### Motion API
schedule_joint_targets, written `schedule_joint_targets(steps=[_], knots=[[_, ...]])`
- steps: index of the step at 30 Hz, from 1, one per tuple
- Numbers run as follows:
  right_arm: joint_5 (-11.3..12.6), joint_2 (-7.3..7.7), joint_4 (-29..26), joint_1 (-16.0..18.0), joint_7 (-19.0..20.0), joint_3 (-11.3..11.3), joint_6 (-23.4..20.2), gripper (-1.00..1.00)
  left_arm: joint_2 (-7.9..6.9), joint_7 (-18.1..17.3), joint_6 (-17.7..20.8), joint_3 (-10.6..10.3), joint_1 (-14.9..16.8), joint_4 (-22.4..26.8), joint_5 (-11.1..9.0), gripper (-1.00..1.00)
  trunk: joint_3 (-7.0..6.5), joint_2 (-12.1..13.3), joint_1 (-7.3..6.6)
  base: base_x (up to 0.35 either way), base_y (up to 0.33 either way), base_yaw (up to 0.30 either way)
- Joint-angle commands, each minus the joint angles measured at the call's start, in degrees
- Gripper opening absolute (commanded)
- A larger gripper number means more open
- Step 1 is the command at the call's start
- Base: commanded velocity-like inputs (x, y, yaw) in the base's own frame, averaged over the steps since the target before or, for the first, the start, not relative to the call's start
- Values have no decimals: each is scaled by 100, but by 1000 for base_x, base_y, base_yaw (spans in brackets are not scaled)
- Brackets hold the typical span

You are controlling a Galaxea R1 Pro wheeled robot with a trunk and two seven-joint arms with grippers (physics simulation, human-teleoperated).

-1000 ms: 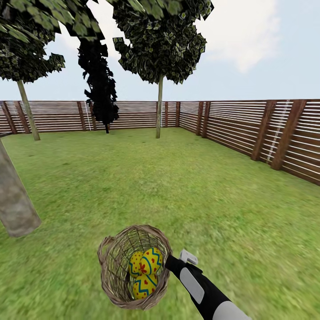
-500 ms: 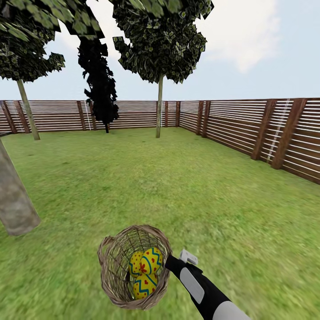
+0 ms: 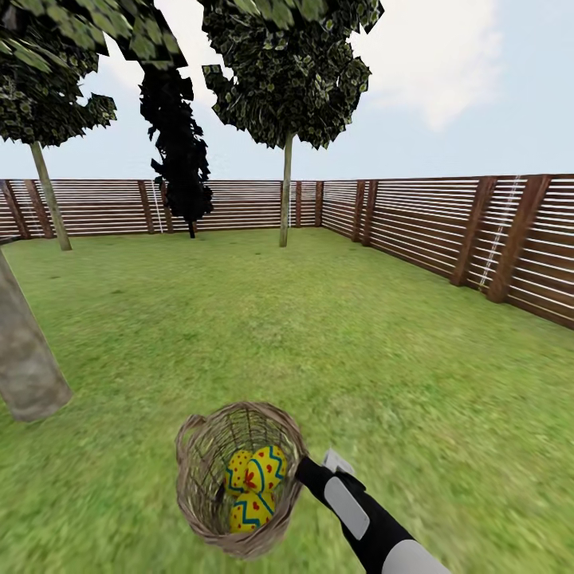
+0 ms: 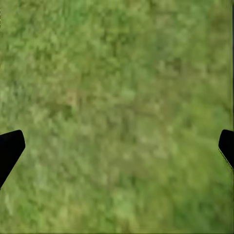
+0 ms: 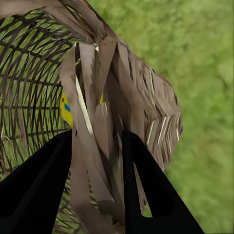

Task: Take the three Easter eggs out of the wicker basket on the lawn in the garden, then place them on the lawn next to a single tree (choose any tree) so that all three eggs are next to the same tree and none are left in the basket.

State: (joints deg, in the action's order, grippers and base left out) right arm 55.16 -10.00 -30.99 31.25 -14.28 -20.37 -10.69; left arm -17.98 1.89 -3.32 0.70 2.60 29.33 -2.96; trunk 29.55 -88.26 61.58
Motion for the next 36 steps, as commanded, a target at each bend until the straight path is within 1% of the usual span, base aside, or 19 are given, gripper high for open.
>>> schedule_joint_targets(steps=[1,7,15,24,27,31,36], knots=[[55,0,-12,4,-45,-14,-18,-100,-2,9,-14,-8,-1,48,-30,100,6,-3,0,90,0,0],[100,0,-4,4,-40,-50,-21,-100,-4,-24,-11,-3,-4,98,-36,100,6,-3,0,268,0,0],[48,0,-11,4,-32,-80,-3,-100,-5,-27,-10,-1,-3,98,-29,100,6,-3,0,329,29,0],[39,0,-12,4,-22,-89,33,-100,-12,-30,-2,0,4,97,-29,100,6,-3,0,264,204,0],[39,0,-12,4,-22,-105,37,-100,-63,-37,-2,0,4,93,-36,100,6,-3,0,190,249,4],[31,0,-12,4,-22,-112,40,-100,-76,-35,-2,-1,4,90,-38,100,6,-3,0,83,209,202],[30,0,-12,4,-22,-123,40,-100,-82,-29,-10,0,4,90,-38,100,6,-3,0,0,39,274]])
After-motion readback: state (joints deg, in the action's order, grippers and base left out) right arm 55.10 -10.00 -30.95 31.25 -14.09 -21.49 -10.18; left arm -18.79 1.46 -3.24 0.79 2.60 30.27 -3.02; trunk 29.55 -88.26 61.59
